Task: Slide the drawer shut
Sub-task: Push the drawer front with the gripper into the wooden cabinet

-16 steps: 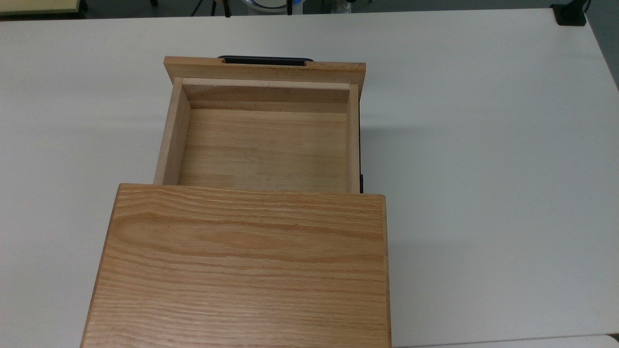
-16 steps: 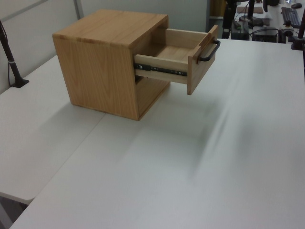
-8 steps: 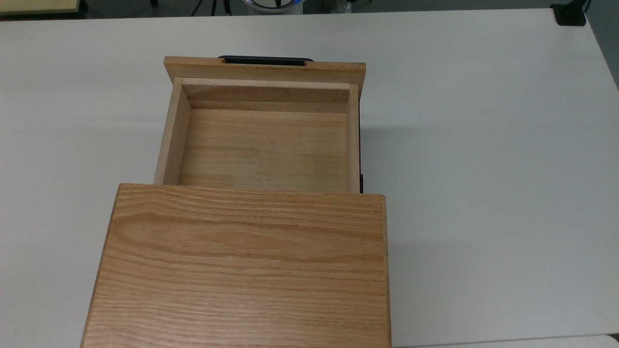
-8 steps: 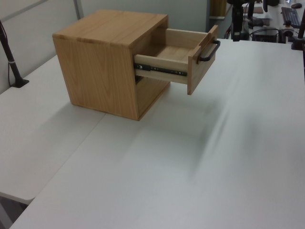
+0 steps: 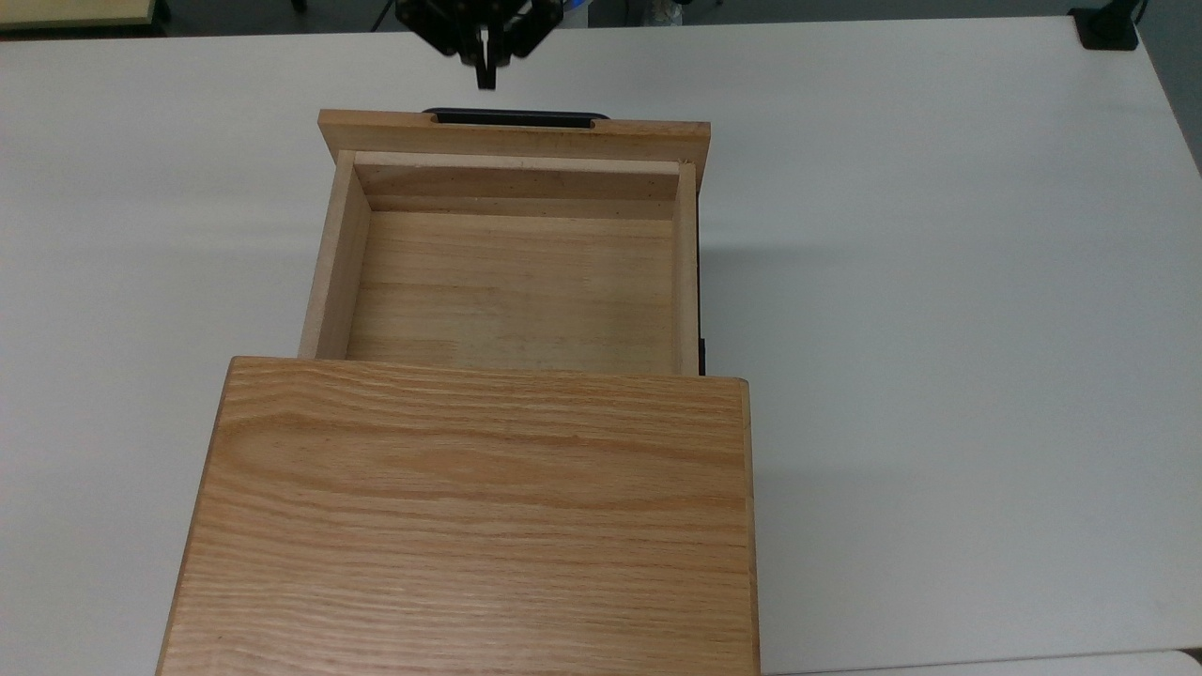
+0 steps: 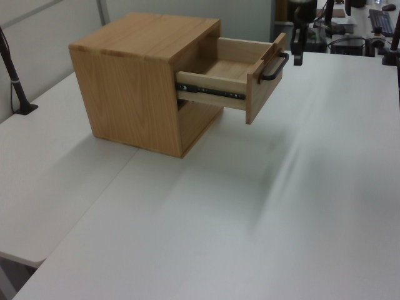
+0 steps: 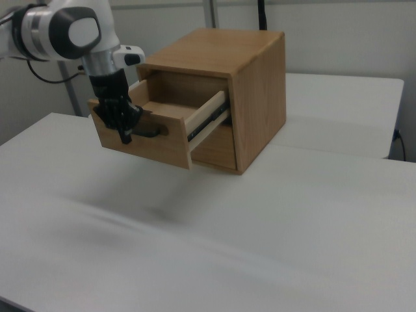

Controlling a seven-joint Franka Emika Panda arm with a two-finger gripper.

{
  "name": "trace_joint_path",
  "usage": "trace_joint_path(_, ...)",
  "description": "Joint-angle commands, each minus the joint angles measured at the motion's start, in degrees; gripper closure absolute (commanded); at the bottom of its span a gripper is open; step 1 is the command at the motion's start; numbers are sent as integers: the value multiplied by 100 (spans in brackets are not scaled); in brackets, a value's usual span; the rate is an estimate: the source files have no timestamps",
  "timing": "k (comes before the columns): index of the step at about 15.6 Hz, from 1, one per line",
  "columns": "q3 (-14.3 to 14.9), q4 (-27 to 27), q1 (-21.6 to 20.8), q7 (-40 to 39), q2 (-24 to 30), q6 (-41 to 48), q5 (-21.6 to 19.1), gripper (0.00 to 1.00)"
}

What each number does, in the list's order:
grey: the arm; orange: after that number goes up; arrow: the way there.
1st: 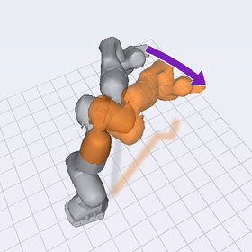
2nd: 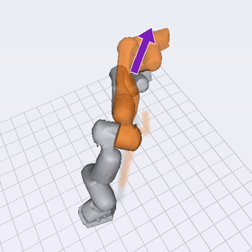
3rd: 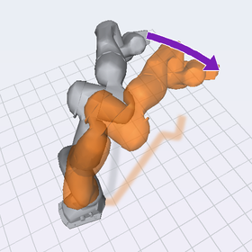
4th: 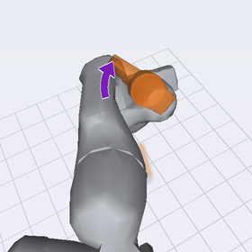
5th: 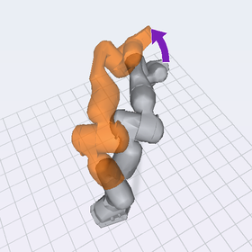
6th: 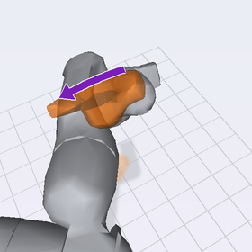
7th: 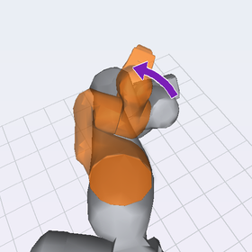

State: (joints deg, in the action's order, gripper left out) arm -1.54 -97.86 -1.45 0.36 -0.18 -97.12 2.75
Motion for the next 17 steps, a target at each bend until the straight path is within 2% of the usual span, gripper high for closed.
trace_joint_path(1,-13,-155,-48,692,-157,-543,59,100)
trace_joint_path(6,-5,-76,-13,1607,-404,-1624,59,100)
trace_joint_path(9,-5,178,-22,1975,-702,-2247,129,100)
trace_joint_path(13,-5,652,-39,2801,-1264,-2671,804,100)
trace_joint_path(17,-5,1048,-30,3294,-1713,-3303,1051,100)
